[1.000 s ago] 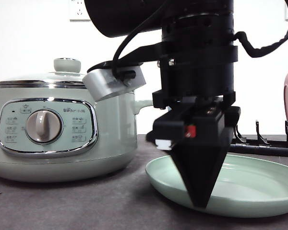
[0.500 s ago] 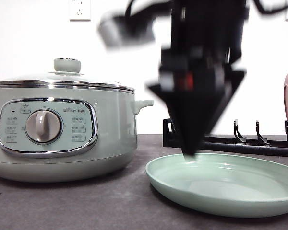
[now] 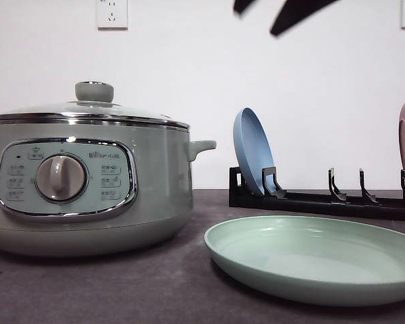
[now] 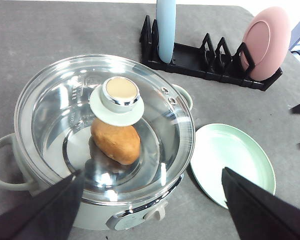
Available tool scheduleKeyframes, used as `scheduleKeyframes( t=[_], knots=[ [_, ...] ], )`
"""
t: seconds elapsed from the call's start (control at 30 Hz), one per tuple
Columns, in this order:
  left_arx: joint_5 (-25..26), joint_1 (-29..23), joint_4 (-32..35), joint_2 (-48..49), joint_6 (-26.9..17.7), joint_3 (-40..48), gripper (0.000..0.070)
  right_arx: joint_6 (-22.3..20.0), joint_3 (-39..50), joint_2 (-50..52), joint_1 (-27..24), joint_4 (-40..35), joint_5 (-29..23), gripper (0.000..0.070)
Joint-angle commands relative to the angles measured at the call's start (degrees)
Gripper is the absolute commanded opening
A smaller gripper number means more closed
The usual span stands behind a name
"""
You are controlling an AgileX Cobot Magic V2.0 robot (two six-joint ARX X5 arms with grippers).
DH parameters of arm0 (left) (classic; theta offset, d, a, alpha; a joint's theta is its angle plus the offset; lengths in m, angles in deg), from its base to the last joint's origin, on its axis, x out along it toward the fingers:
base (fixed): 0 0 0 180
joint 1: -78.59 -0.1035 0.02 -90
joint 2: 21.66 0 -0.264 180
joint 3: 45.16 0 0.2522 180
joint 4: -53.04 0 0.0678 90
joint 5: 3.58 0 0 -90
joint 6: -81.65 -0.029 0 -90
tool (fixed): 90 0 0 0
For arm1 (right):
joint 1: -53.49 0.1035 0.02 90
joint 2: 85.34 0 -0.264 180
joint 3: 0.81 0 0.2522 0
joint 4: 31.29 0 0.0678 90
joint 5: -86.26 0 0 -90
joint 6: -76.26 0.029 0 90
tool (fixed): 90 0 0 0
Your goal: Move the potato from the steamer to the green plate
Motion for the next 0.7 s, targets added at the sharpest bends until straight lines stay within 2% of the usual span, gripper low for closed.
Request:
scheduleKeyframes(
  t=[0.0, 0.1, 0.17, 0.67],
  knots=[
    [0.29, 0.15, 0.50, -0.33, -0.87, -1.33, 0.0556, 0.28, -1.22, 0.08, -1.08, -0.89, 6.22, 0.0400],
    [0.28, 0.15, 0.45, -0.33, -0.86, -1.33, 0.0557, 0.25, -1.22, 0.90, -3.25, -1.39, 13.44, 0.0400],
    [0.30, 0.15, 0.41, -0.33, -0.85, -1.33, 0.0556, 0.22, -1.22, 0.97, -4.10, -1.49, 16.23, 0.0400],
    [0.28, 0.15, 0.69, -0.47, -0.01, -1.34, 0.0557, -0.02, -1.22, 0.95, -4.40, -1.53, 16.56, 0.0401]
  ],
)
